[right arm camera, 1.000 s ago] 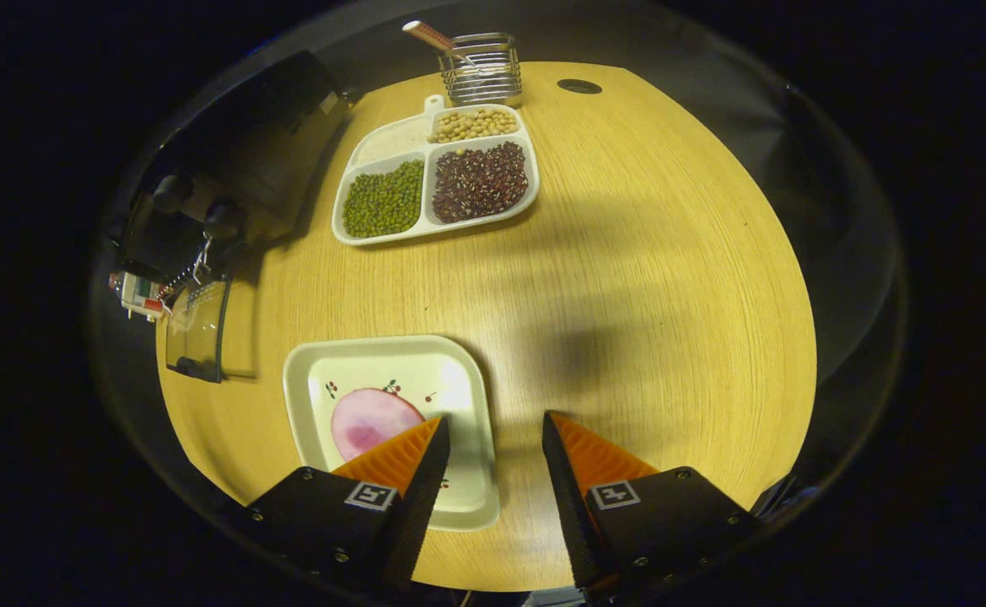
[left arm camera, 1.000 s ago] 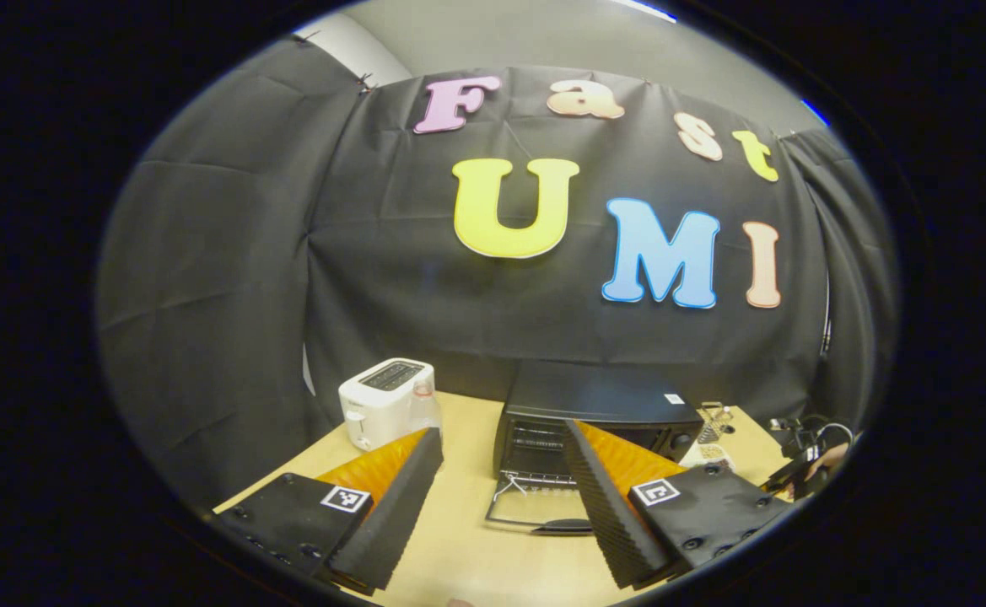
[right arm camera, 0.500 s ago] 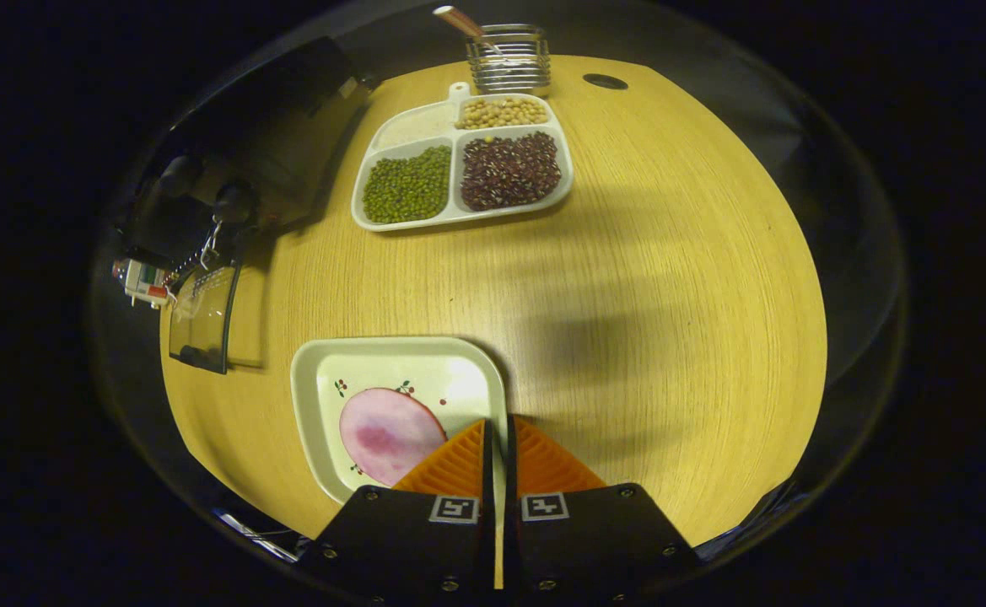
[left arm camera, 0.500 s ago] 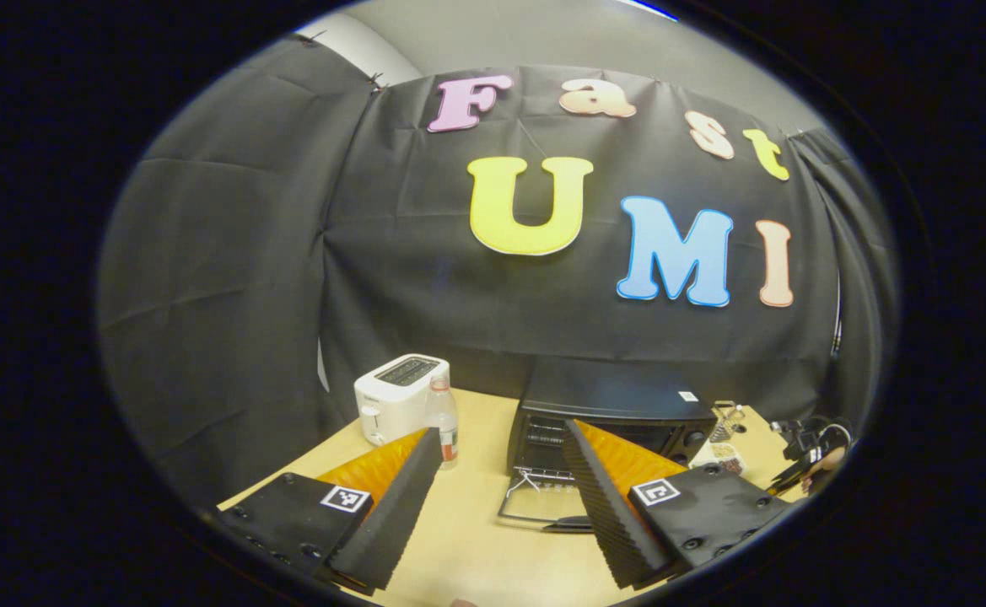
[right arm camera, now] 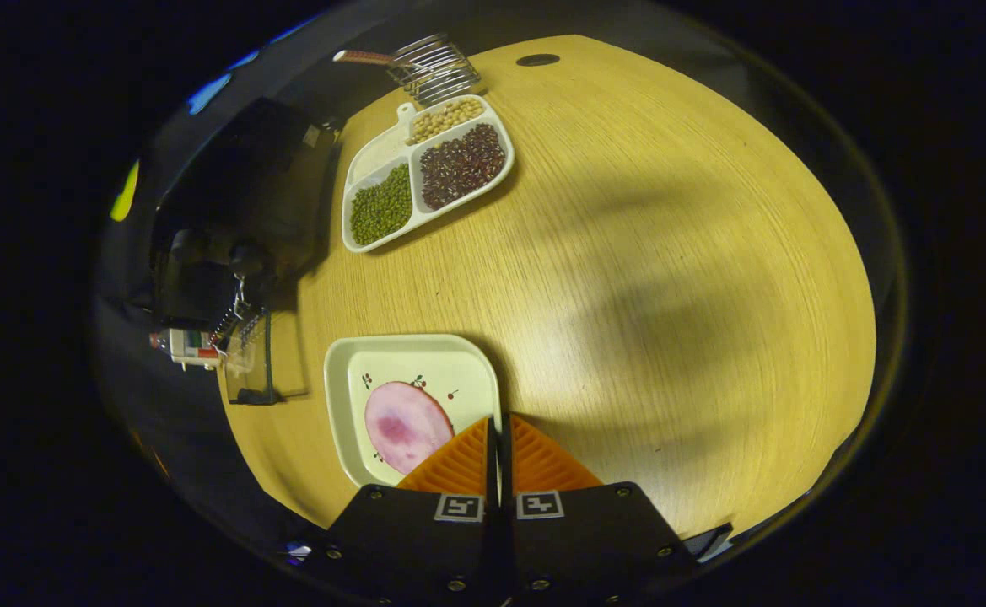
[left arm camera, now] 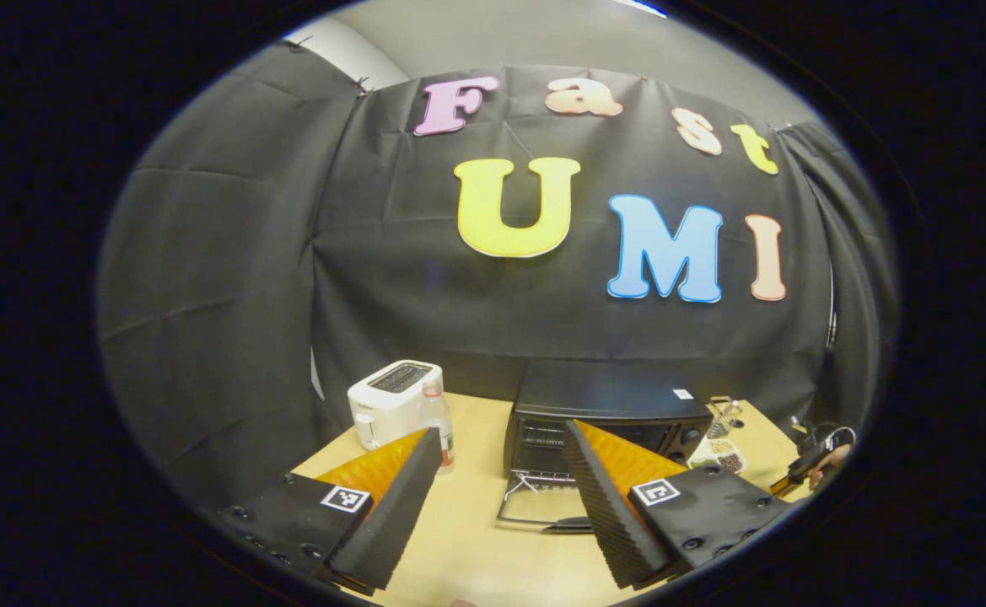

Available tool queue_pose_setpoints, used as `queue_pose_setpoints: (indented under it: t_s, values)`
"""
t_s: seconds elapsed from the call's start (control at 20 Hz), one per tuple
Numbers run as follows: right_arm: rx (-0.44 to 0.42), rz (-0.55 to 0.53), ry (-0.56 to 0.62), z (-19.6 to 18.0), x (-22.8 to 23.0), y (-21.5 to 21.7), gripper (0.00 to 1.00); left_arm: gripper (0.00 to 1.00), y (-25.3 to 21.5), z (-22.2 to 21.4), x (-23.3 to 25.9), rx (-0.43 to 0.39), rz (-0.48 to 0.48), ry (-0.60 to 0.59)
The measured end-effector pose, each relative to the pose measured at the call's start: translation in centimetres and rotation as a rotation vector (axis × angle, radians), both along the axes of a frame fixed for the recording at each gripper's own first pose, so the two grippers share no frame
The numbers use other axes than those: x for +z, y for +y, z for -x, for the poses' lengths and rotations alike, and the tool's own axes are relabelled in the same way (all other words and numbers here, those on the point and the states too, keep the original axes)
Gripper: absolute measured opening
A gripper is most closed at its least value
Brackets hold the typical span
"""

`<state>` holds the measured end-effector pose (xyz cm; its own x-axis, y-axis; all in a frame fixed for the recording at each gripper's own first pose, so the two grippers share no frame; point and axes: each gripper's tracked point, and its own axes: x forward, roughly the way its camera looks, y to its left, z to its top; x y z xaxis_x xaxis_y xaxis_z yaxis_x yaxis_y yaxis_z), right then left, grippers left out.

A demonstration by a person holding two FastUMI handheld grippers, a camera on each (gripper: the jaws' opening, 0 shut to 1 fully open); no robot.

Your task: Open the electric oven with the left hand, put the food in, and close the electric oven.

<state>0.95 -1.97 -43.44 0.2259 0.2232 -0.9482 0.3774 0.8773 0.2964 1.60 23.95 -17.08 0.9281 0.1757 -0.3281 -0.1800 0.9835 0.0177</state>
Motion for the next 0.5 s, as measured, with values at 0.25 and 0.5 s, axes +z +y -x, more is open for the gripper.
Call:
queue_pose_setpoints:
  t_s: [0.25, 0.5]
  values:
    - [-0.175, -0.185, -0.049, 1.4, 0.9, 1.1, 0.00, 0.97, -1.0, -0.2, 0.0, -0.039, -0.002, 0.003]
    - [-0.250, -0.259, -0.093, 2.6, 1.8, 1.7, 0.00, 0.97, -2.9, -1.1, 0.5, -0.088, 0.004, -0.012]
